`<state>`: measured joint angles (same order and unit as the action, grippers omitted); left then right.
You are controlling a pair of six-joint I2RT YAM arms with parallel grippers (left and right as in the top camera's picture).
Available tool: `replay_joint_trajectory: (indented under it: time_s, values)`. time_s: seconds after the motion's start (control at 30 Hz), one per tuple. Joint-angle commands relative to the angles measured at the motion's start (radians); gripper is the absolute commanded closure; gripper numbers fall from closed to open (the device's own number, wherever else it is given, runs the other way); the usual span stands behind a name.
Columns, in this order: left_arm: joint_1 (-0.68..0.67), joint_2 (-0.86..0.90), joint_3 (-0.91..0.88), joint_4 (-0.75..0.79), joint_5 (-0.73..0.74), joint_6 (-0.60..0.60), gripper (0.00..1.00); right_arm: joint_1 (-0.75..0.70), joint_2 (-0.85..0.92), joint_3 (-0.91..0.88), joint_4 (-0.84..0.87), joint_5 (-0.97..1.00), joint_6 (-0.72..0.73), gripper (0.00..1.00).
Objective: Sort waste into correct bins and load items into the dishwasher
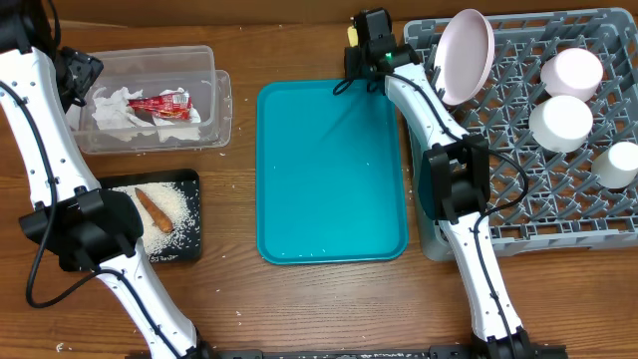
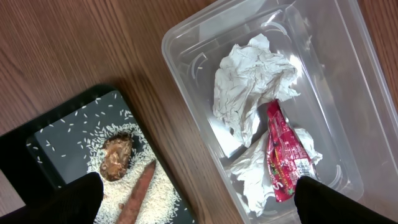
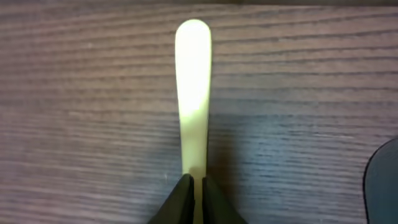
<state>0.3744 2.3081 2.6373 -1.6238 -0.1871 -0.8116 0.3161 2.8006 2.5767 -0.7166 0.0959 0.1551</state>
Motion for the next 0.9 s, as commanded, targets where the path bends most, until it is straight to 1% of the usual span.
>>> replay_joint_trajectory:
  time_s: [0.0, 0.13, 0.17, 0.23, 0.27, 0.3, 0.4, 0.47, 0.53, 0.7, 0.87]
  values:
    - [-0.005, -0.004, 0.000, 0.002, 0.000, 0.004, 0.00, 0.003, -0.031, 0.015, -0.010, 0.007, -0.001, 0.96]
    - [-0.005, -0.004, 0.000, 0.002, 0.000, 0.004, 0.00, 0.004, -0.042, 0.024, -0.014, 0.006, -0.001, 0.96]
    - [-0.005, -0.004, 0.000, 0.002, 0.000, 0.004, 0.00, 0.004, -0.049, 0.024, -0.019, 0.005, -0.001, 0.94]
    - [-0.005, -0.004, 0.000, 0.002, 0.000, 0.004, 0.00, 0.004, -0.057, 0.024, -0.027, 0.002, -0.001, 0.74]
    - [-0.005, -0.004, 0.000, 0.002, 0.000, 0.004, 0.00, 0.004, -0.059, 0.024, -0.033, -0.008, -0.001, 0.69]
    - [-0.005, -0.004, 0.000, 0.002, 0.000, 0.004, 0.00, 0.004, -0.061, 0.024, -0.047, -0.031, 0.000, 0.67]
    - [-0.005, -0.004, 0.000, 0.002, 0.000, 0.004, 0.00, 0.005, -0.061, 0.024, -0.091, -0.064, 0.003, 0.67]
    - [-0.004, -0.004, 0.000, 0.002, 0.000, 0.004, 0.00, 0.009, -0.061, 0.024, -0.119, -0.059, 0.002, 0.63]
    - [-0.005, -0.004, 0.000, 0.002, 0.000, 0.004, 0.00, 0.012, -0.063, 0.024, -0.133, -0.045, 0.002, 0.62]
    - [-0.005, -0.004, 0.000, 0.002, 0.000, 0.004, 0.00, 0.018, -0.076, 0.024, -0.157, -0.046, 0.003, 0.55]
    - [-0.005, -0.004, 0.000, 0.002, 0.000, 0.004, 0.00, 0.032, -0.105, 0.024, -0.227, -0.045, 0.003, 0.54]
